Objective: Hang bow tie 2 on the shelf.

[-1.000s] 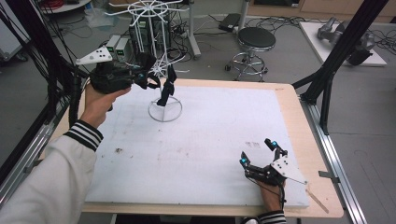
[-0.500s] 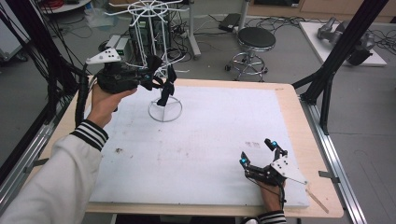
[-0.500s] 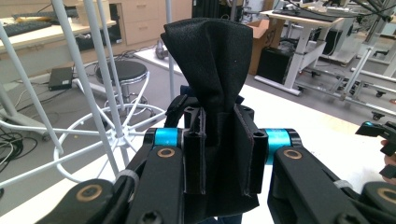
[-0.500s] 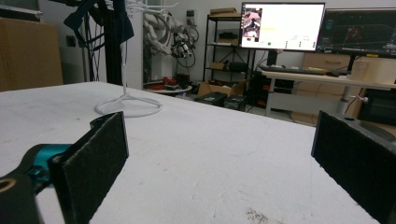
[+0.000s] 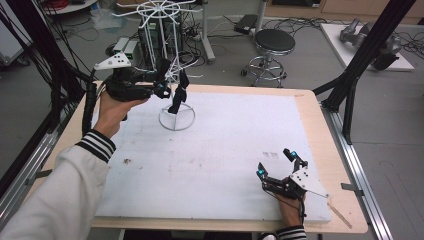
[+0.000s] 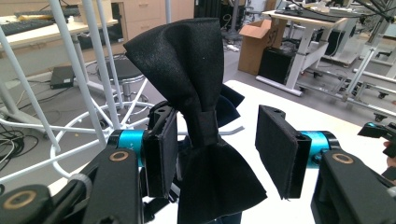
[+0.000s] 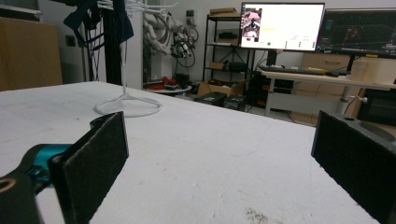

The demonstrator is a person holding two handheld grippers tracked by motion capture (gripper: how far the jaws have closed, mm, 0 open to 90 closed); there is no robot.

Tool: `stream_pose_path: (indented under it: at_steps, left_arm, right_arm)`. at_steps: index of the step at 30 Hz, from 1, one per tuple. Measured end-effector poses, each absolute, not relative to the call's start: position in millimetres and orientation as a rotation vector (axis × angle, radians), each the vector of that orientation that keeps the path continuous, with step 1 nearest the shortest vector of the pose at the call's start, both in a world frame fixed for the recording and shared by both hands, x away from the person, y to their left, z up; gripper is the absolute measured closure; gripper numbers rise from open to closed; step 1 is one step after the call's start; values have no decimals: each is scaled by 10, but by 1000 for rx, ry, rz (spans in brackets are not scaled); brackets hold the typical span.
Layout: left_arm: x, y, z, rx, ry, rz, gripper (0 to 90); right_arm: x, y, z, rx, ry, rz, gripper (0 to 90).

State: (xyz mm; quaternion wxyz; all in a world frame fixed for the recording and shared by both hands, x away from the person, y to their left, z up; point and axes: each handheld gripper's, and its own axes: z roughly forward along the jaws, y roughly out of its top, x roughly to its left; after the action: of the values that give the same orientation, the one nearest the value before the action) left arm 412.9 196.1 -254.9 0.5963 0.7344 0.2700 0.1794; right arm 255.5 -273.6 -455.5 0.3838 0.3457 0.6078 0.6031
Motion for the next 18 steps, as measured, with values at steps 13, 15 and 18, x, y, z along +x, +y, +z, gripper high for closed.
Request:
stream_pose_path:
  at_steps: [13, 15, 18]
  left_arm:
    - [4086, 1930, -2504, 1726, 638, 382, 277]
    - [4083, 1930, -2506, 1744, 633, 389, 277]
    - [4073, 1918, -2510, 1796, 630, 441, 248]
  right_arm:
    - [2556, -2734, -4555, 873, 1548, 1532, 31]
    - [2557, -2733, -4554, 868, 1549, 1532, 31]
    - [2555, -2734, -4554, 873, 1549, 1531, 31]
